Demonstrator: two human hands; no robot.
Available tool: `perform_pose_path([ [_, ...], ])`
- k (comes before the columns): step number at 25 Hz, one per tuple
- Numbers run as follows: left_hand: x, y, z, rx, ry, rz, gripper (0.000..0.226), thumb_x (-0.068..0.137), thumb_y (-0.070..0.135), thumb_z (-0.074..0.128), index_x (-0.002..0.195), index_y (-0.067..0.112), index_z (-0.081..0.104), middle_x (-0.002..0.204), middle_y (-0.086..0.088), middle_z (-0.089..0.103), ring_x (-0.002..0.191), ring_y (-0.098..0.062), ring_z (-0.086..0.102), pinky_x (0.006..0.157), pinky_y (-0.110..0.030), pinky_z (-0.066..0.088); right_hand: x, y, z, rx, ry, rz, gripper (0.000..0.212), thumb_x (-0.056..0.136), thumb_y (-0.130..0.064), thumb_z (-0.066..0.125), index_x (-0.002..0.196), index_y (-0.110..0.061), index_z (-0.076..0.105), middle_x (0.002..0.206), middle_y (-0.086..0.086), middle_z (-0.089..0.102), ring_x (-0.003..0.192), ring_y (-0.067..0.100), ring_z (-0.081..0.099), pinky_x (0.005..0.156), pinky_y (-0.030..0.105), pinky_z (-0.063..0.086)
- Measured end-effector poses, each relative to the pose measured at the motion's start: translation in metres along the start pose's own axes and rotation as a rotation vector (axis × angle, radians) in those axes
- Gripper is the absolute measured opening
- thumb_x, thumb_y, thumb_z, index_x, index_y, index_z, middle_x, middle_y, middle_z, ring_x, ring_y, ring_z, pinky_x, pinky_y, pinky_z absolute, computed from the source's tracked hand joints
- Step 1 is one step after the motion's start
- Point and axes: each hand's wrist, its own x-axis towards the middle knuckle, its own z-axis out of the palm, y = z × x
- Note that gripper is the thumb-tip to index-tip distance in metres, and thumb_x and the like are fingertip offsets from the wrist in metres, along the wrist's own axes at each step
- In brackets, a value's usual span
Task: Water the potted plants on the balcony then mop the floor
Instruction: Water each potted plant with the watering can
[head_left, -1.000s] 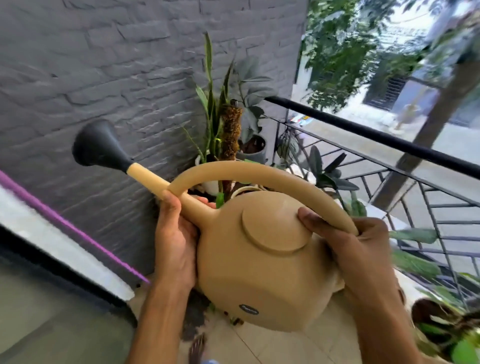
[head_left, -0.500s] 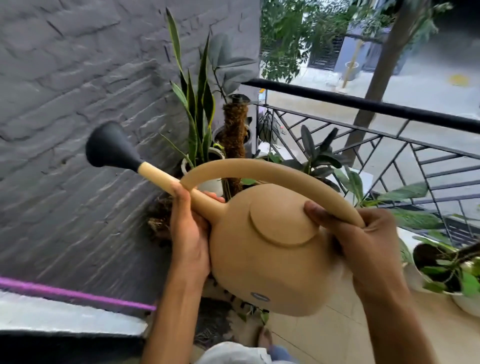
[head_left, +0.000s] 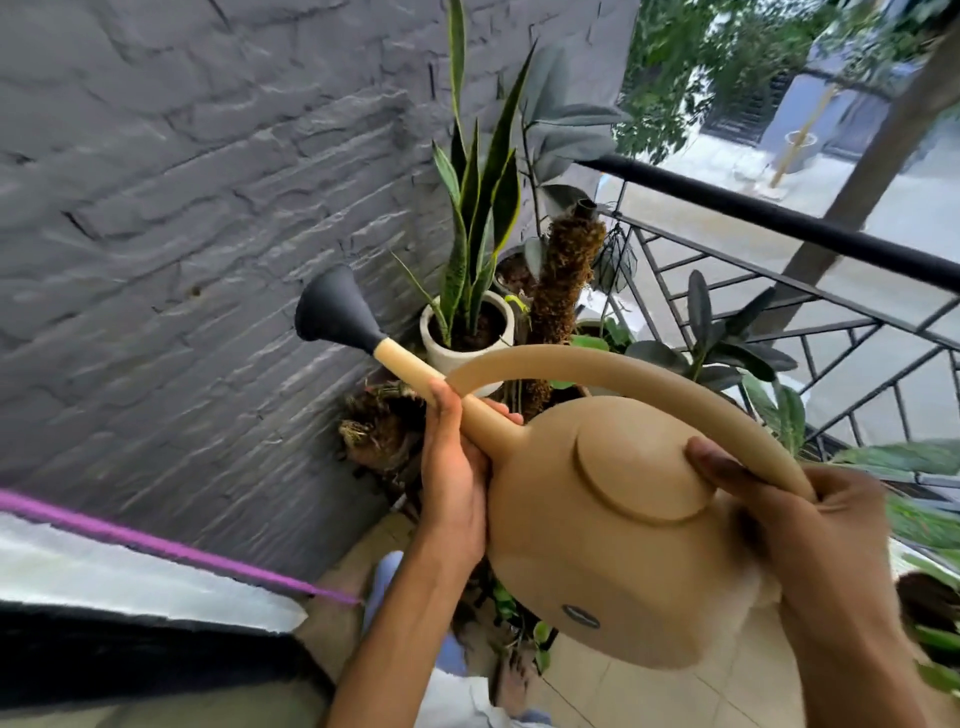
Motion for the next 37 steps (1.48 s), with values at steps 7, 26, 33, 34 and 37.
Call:
perform_pose_path([
  [7, 0.022, 0.018, -0.017, -0.022, 0.025, -0.022, 0.074, 0.085, 0.075, 0.05, 0.101, 0.004, 0.063, 0.09, -0.018, 0.066, 0.08, -0.029, 0.067, 0.078, -0.041, 0.057, 0.009, -0.003, 0.035, -0.026, -0.001, -0.006, 0.029, 0.069, -0.034, 0.091, 0.047, -0.027, 0.072, 0.04, -0.007, 0.043, 0.045, 0.017, 0.036, 0.056, 0.028, 0.027],
  [26, 0.196, 0.093, -0.082, -0.126, 0.12, -0.449, 0.068, 0.087, 0.078, 0.053, 0.066, 0.014, 0.057, 0.063, -0.007, 0.057, 0.059, -0.025, 0.058, 0.074, -0.037, 0.052, 0.04, -0.018, 0.229, -0.227, 0.321, 0.045, 0.024, 0.066, -0.029, 0.095, 0.08, -0.015, 0.081, 0.045, -0.01, 0.059, 0.038, 0.002, 0.047, 0.038, 0.012, 0.034],
  [33, 0.207, 0.077, -0.102, -0.057, 0.198, -0.562, 0.118, 0.046, 0.099, 0.061, 0.121, 0.009, 0.071, 0.093, -0.011, 0.074, 0.096, -0.035, 0.076, 0.102, -0.049, 0.055, 0.032, -0.029, 0.246, -0.291, 0.365, 0.104, 0.031, 0.059, -0.036, 0.098, 0.078, -0.017, 0.082, 0.045, -0.005, 0.061, 0.048, 0.019, 0.049, 0.056, 0.032, 0.042],
  [34, 0.206, 0.077, -0.102, -0.054, 0.201, -0.558, 0.115, 0.049, 0.099, 0.06, 0.118, 0.008, 0.072, 0.09, -0.011, 0.074, 0.094, -0.035, 0.076, 0.101, -0.048, 0.056, 0.03, -0.031, 0.246, -0.307, 0.373, 0.102, 0.03, 0.059, -0.036, 0.098, 0.078, -0.018, 0.083, 0.048, -0.004, 0.063, 0.05, 0.021, 0.051, 0.057, 0.034, 0.043],
  [37, 0.204, 0.077, -0.1, -0.068, 0.174, -0.53, 0.084, 0.073, 0.091, 0.052, 0.084, 0.01, 0.066, 0.077, -0.01, 0.067, 0.074, -0.029, 0.07, 0.095, -0.047, 0.058, 0.029, -0.036, 0.247, -0.326, 0.361, 0.086, 0.035, 0.058, -0.04, 0.098, 0.082, -0.018, 0.084, 0.055, -0.002, 0.069, 0.053, 0.021, 0.056, 0.058, 0.035, 0.047],
])
